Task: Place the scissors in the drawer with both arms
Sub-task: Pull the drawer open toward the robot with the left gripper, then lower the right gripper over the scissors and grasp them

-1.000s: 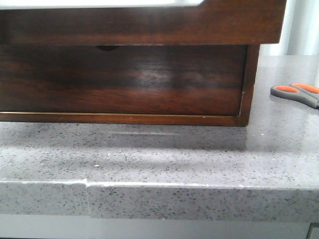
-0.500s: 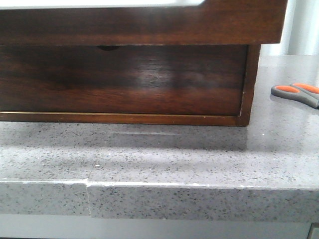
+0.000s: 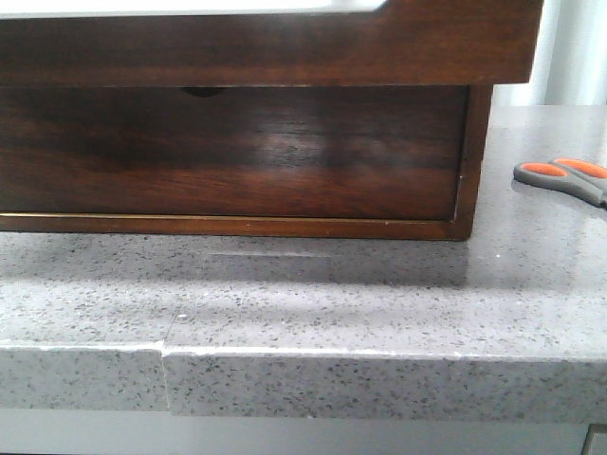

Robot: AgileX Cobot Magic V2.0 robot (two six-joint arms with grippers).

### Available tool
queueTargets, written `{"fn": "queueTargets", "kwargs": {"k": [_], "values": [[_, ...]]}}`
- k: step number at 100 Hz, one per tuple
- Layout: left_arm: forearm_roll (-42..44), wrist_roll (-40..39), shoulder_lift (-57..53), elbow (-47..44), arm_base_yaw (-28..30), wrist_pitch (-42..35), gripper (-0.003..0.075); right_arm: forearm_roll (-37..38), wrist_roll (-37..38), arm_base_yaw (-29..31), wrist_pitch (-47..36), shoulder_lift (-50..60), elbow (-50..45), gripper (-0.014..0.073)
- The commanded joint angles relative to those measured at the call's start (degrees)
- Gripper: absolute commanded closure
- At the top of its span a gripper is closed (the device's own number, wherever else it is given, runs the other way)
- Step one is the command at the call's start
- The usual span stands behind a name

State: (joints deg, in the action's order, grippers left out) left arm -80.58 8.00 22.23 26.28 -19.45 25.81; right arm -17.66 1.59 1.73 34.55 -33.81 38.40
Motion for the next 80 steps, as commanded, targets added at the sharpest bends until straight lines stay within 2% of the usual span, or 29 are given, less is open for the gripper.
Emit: {"fn": "queueTargets", "kwargs": {"k": [1,4,23,56,66,80], "values": [[2.0,3.7,-0.3,2.8,-0.5,0.1,0.0701,1.8,-0.5,0.0,-1.0,-4.5,4.9,0.0209],[3.0,5.2,-0.3,3.2,-0.5,0.1,0.0738,2.1,-0.5,0.0,0.1,-6.1,6.0,0.0209],[13.1,10.8,-0.3,6.7,-0.5,2.1,0.074,4.6,-0.5,0.0,5.6,-16.9,14.6,0.0209],[44.2,13.1,-0.3,17.4,-0.5,16.4,0.074,10.5,-0.5,-1.6,10.7,-33.5,22.2,0.0208],[48.6,13.1,-0.3,19.6,-0.5,18.2,0.074,13.7,-0.5,-4.2,10.8,-37.8,23.4,0.0208],[49.2,13.1,-0.3,21.0,-0.5,18.4,0.074,16.6,0.2,-5.3,11.2,-42.9,24.7,0.0208]]}}
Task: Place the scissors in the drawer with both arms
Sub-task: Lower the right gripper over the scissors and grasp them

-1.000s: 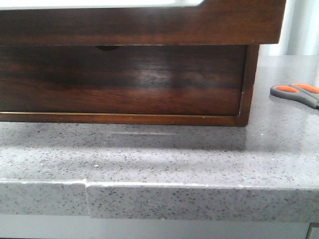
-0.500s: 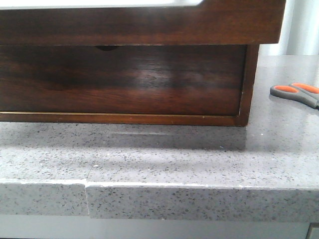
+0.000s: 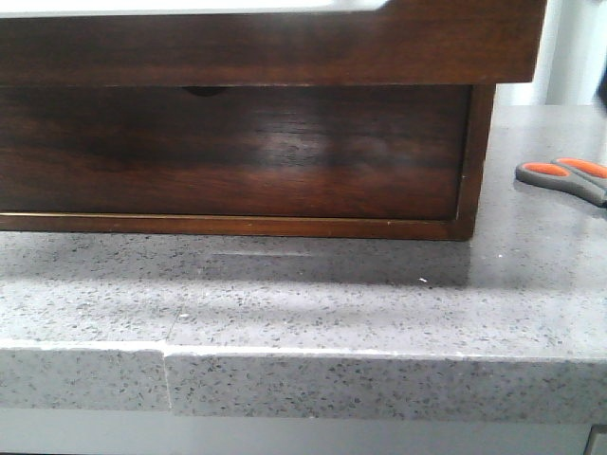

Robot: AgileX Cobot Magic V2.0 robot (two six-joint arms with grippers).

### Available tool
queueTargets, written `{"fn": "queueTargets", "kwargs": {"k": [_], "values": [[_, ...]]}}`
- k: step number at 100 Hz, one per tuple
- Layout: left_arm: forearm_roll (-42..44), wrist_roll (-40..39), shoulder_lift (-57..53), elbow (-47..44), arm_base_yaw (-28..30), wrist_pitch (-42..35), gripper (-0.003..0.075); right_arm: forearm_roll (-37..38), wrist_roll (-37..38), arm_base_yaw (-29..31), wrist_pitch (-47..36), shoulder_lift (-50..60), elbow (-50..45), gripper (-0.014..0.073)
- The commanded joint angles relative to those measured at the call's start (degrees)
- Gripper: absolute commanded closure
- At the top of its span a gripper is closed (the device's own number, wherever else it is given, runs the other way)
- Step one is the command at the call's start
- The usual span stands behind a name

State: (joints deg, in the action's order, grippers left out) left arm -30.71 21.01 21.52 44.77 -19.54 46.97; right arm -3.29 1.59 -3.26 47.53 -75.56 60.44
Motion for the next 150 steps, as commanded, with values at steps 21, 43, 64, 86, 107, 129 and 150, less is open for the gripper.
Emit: {"fn": "queueTargets", "kwargs": {"k": [21,43,64,86,107,129,150], "values": [[-0.7,0.1,0.4,2.8,-0.4,-1.1,0.074,9.2,3.7,-0.1,-1.7,-5.8,3.1,0.0208],[-0.7,0.1,0.4,2.8,-0.4,-0.4,0.074,9.2,3.7,0.5,-4.1,-9.4,3.1,0.0208],[-0.7,0.1,0.4,2.8,-0.4,-0.5,0.074,9.3,3.7,1.7,-7.4,-12.0,3.1,0.0208],[-0.7,0.1,0.4,2.8,-0.4,-0.6,0.074,8.9,3.7,2.2,-8.7,-14.8,3.1,0.0208],[-0.7,0.1,0.4,2.8,-0.4,-0.6,0.074,6.6,3.7,2.2,-9.4,-16.9,3.1,0.0208],[-0.8,0.1,0.4,2.8,-0.4,-0.6,0.074,4.6,3.7,2.2,-7.8,-18.1,3.1,0.0312],[-0.8,0.1,0.4,2.8,-0.4,-0.6,0.074,4.5,3.7,2.2,-5.0,-18.1,3.1,0.0664]]}}
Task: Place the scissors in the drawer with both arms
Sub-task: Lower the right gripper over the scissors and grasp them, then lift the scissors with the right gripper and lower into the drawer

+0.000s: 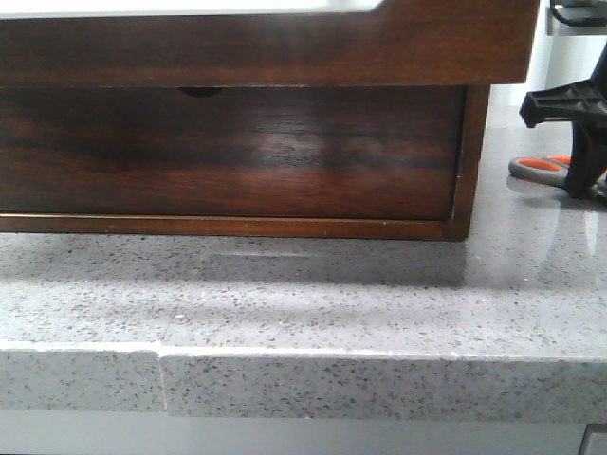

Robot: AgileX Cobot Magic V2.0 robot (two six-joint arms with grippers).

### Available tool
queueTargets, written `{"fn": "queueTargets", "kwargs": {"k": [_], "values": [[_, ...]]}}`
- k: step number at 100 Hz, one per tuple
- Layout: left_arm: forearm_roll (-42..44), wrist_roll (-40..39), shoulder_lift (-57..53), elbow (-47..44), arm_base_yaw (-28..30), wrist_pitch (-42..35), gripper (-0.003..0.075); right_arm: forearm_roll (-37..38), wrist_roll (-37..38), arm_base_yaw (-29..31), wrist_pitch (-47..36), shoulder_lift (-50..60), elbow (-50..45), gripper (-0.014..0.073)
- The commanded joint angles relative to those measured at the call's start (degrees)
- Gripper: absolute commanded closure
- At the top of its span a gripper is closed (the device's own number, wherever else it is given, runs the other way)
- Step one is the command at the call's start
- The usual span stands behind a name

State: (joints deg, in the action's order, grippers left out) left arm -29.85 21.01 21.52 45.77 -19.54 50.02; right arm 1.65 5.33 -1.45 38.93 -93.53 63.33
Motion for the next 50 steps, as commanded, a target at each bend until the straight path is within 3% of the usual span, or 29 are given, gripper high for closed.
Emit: {"fn": "queueTargets", "kwargs": {"k": [1,24,50], "values": [[-1.7,0.1,0.4,1.8,-0.4,-3.6,0.074,-0.5,0.0,0.4,3.8,-0.2,0.2,0.0664],[-1.7,0.1,0.4,1.8,-0.4,-3.6,0.074,0.0,0.0,0.4,4.4,2.8,0.2,0.0665],[-1.7,0.1,0.4,1.8,-0.4,-3.5,0.074,0.0,-0.3,0.3,4.7,16.7,0.2,0.0665]]}}
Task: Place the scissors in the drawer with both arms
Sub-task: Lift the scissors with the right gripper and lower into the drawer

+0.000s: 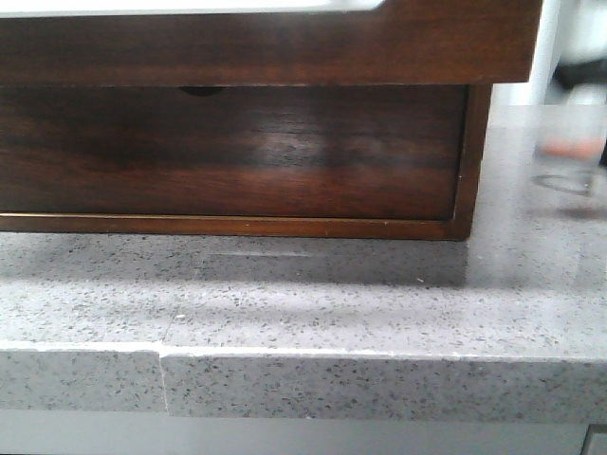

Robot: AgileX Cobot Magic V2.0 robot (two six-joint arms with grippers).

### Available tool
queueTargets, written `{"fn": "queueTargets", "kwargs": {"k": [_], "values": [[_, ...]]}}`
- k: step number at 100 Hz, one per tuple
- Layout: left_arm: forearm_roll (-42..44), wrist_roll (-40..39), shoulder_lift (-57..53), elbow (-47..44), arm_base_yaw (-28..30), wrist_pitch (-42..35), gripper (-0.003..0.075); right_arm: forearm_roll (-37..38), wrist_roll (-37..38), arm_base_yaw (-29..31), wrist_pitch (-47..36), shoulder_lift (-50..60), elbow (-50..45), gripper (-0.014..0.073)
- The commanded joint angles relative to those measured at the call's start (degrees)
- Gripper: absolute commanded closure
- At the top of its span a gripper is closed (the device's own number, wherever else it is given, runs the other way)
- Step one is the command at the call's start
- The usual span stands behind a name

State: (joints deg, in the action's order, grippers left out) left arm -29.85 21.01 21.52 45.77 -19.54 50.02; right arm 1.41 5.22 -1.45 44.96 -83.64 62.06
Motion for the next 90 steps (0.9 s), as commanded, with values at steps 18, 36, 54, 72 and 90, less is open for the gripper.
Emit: {"fn": "queueTargets", "kwargs": {"k": [18,36,54,72,90], "values": [[-1.6,0.1,0.4,1.8,-0.4,-3.6,0.074,0.2,-1.2,-0.4,-0.8,19.7,2.8,0.0665],[-1.5,0.1,0.4,1.8,-0.4,-3.6,0.074,0.0,-6.4,-4.5,-0.8,27.7,10.6,0.0665],[-1.5,0.1,0.4,1.8,-0.4,-3.6,0.074,-0.9,-9.8,-10.6,1.2,28.3,20.7,0.0665],[-1.5,0.1,0.4,1.8,-0.4,-3.6,0.074,-3.9,-15.7,-17.9,1.4,25.8,26.6,0.0665],[-1.5,0.1,0.4,1.8,-0.4,-3.6,0.074,-4.9,-25.5,-28.2,1.6,21.1,29.7,0.0665]]}}
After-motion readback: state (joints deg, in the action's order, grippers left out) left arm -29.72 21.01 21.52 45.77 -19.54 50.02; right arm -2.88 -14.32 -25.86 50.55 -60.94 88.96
